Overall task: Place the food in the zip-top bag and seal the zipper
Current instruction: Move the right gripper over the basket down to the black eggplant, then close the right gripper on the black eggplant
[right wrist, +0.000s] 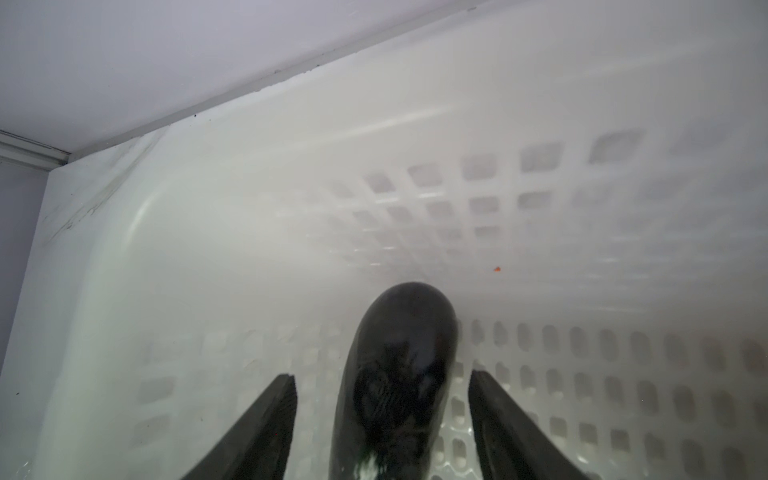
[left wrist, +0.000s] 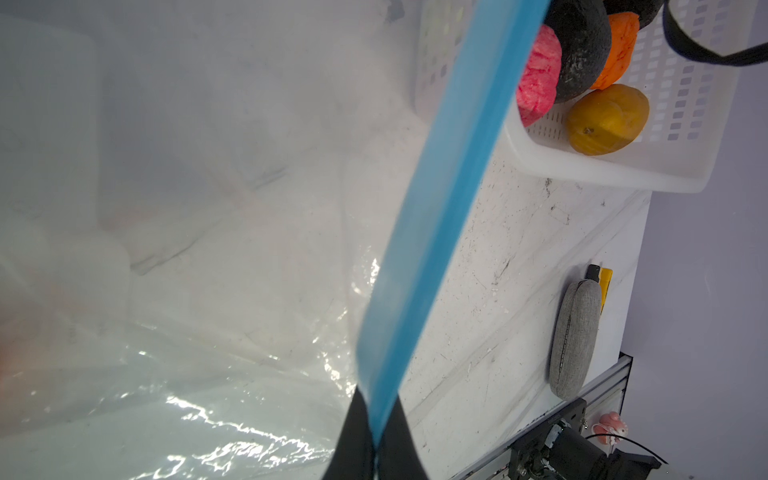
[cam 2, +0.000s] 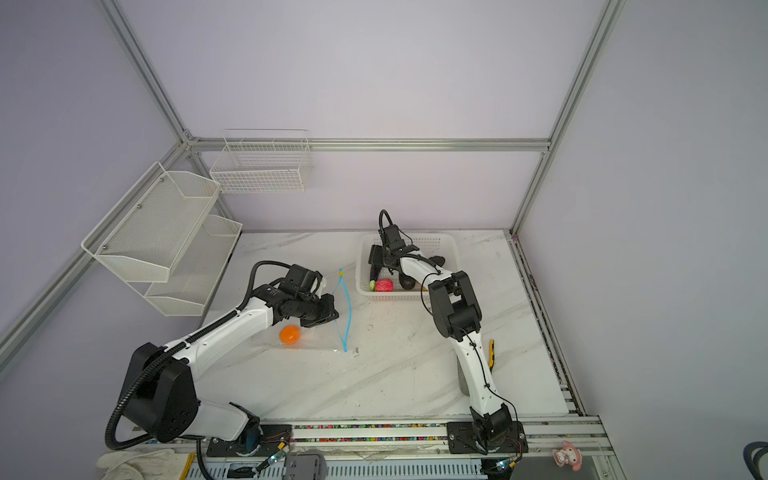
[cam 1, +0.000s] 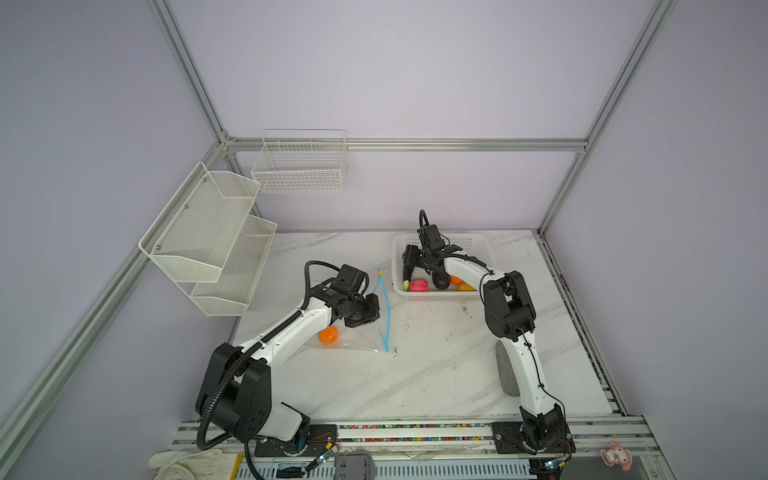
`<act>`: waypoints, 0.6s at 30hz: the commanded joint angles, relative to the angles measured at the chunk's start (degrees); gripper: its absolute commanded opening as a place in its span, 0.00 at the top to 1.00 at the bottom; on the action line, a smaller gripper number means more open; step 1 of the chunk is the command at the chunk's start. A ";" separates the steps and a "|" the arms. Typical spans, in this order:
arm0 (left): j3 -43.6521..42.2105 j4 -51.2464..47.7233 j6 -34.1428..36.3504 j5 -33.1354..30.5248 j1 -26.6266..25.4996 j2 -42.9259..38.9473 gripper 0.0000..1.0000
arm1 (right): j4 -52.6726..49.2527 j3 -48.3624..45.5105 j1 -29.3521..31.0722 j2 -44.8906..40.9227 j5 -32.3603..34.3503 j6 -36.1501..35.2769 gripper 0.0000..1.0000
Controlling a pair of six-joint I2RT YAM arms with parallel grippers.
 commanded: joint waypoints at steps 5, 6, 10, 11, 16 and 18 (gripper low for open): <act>4.37 1.14 0.75 1.37 0.47 0.21 1.00 | -3.01 4.92 -0.50 3.89 -0.30 0.99 0.37; 4.44 1.18 0.76 1.40 0.46 0.26 1.00 | -3.18 5.30 -0.43 4.30 -0.50 1.01 0.38; 4.62 1.14 1.02 1.44 0.42 0.32 1.00 | -3.39 6.34 -0.50 5.30 -1.23 1.17 0.42; 4.73 1.15 1.09 1.48 0.44 0.45 1.00 | -3.39 6.47 -0.50 5.56 -1.53 1.24 0.43; 5.16 0.92 1.29 1.65 0.43 0.79 1.00 | -3.39 7.00 -0.55 5.97 -2.25 1.25 0.49; 5.33 0.79 1.29 1.63 0.45 0.81 1.00 | -3.37 6.99 -0.53 5.89 -2.35 1.10 0.51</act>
